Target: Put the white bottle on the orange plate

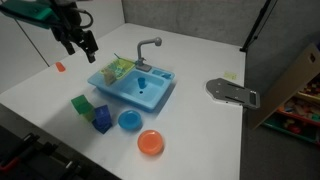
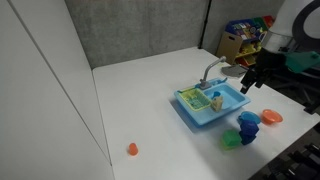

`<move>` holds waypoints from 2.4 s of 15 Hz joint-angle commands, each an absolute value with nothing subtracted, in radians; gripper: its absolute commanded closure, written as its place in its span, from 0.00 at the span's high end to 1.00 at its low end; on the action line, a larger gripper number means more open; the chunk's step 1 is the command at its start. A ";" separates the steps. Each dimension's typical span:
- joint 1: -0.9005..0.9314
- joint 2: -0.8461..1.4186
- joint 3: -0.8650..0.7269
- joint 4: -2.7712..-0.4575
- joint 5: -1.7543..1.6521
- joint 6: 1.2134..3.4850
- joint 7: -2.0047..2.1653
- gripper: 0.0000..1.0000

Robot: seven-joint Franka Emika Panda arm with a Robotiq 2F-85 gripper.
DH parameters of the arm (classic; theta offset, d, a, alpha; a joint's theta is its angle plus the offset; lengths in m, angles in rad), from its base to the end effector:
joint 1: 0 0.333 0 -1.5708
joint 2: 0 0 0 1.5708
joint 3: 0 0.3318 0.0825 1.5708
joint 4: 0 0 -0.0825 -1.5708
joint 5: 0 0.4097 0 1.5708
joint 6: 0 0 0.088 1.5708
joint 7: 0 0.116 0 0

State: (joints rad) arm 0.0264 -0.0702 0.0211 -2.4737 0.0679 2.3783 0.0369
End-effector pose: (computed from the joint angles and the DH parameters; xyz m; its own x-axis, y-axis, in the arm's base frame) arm 0.4802 0.0239 0.3040 0.9989 -0.0385 -0.0279 -0.0397 -0.9983 -0.0432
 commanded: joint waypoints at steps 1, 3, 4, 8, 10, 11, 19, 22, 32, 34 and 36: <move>0.030 0.039 0.029 -2.387 0.058 2.396 0.057 1.00; 0.032 0.088 0.031 -2.361 0.047 2.416 0.070 1.00; 0.034 0.109 0.032 -2.348 0.041 2.424 0.079 1.00; 0.034 0.116 0.030 -2.360 0.047 2.431 0.067 1.00; 0.036 0.125 0.030 -2.350 0.046 2.431 0.076 1.00; 0.036 0.125 0.030 -2.349 0.046 2.431 0.076 1.00; 0.038 0.187 0.030 -2.303 0.044 2.442 0.086 1.00; 0.038 0.220 0.029 -2.282 0.044 2.457 0.084 1.00; 0.042 0.335 0.030 -2.231 0.045 2.540 0.076 1.00; 0.043 0.356 0.029 -2.222 0.042 2.549 0.074 1.00; 0.042 0.376 0.031 -2.212 0.044 2.557 0.071 1.00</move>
State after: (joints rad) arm 0.0394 0.3399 0.0309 -2.2459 0.0470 2.5424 0.0754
